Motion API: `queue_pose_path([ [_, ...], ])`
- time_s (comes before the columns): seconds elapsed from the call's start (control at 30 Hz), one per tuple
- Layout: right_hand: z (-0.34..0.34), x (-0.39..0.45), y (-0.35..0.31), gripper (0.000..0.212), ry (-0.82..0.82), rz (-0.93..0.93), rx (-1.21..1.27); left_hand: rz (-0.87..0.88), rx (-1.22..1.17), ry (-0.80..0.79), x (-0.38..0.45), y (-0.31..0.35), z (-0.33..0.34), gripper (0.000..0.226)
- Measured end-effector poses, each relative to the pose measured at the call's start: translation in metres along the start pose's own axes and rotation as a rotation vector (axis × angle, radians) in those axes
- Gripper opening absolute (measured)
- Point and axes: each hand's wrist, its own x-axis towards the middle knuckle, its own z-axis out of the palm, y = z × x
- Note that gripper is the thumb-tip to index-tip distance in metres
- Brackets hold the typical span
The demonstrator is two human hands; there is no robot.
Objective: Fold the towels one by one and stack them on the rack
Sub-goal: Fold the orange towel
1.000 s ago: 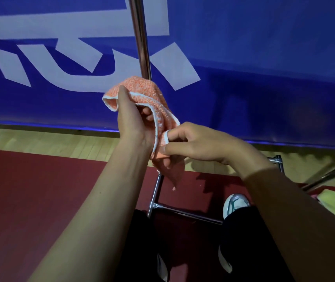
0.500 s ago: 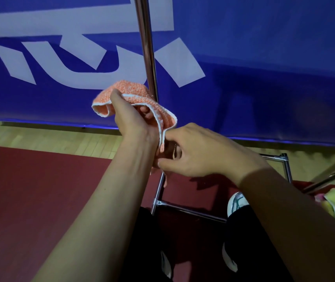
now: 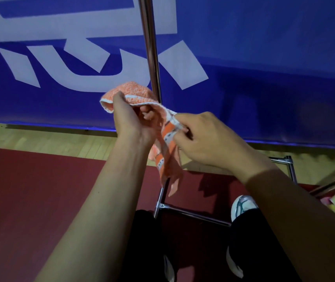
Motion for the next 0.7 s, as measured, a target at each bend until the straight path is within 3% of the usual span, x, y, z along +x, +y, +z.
queue_pose_path([
  [0.2,-0.016,0.001,0.031,0.028,0.074,0.177,-0.004,0.154,0.472,0.076,0.014,0.023,-0.01,0.016],
  [0.43,-0.028,0.0,0.05,0.027,0.024,0.295,-0.131,0.43,1.066,0.26,0.019,0.036,-0.026,0.025],
  [0.53,-0.036,-0.004,0.064,0.023,0.049,0.341,-0.165,0.48,1.124,0.321,0.019,0.044,-0.033,0.027],
  [0.7,-0.046,-0.011,0.077,0.024,0.076,0.346,-0.187,0.409,0.951,0.307,0.021,0.054,-0.038,0.025],
])
